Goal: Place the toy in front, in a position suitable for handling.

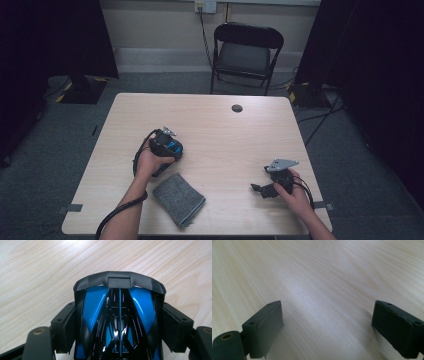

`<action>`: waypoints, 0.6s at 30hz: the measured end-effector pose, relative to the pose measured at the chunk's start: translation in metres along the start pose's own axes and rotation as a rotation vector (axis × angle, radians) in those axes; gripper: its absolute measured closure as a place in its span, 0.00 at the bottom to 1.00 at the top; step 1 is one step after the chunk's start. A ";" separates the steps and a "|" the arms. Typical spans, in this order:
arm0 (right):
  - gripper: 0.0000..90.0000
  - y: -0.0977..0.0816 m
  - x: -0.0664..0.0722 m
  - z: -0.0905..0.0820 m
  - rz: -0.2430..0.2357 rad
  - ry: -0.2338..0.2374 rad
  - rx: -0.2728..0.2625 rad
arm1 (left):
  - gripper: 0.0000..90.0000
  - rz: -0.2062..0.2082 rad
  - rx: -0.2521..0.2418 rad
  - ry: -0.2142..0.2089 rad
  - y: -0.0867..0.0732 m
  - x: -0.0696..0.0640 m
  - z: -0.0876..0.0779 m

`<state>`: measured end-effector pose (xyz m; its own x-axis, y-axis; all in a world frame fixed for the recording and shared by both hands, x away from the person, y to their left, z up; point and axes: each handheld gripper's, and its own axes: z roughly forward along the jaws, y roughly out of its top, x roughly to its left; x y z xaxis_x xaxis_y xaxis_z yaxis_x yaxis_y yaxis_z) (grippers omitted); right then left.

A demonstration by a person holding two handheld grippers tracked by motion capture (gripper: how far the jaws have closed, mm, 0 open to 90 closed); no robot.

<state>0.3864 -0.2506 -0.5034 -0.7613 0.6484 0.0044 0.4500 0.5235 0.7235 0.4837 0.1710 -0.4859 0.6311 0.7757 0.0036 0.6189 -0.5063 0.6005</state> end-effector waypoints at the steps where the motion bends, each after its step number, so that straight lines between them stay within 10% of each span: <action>1: 0.10 0.000 0.000 0.000 0.000 0.000 0.000 | 0.28 -0.002 0.000 0.002 0.000 0.000 -0.001; 18: 0.10 0.000 0.000 0.000 -0.001 0.001 0.000 | 0.28 -0.016 -0.014 -0.002 0.001 0.004 -0.018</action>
<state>0.3865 -0.2506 -0.5034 -0.7620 0.6476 0.0045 0.4496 0.5240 0.7234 0.4786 0.1807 -0.4705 0.6220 0.7830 -0.0079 0.6223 -0.4882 0.6119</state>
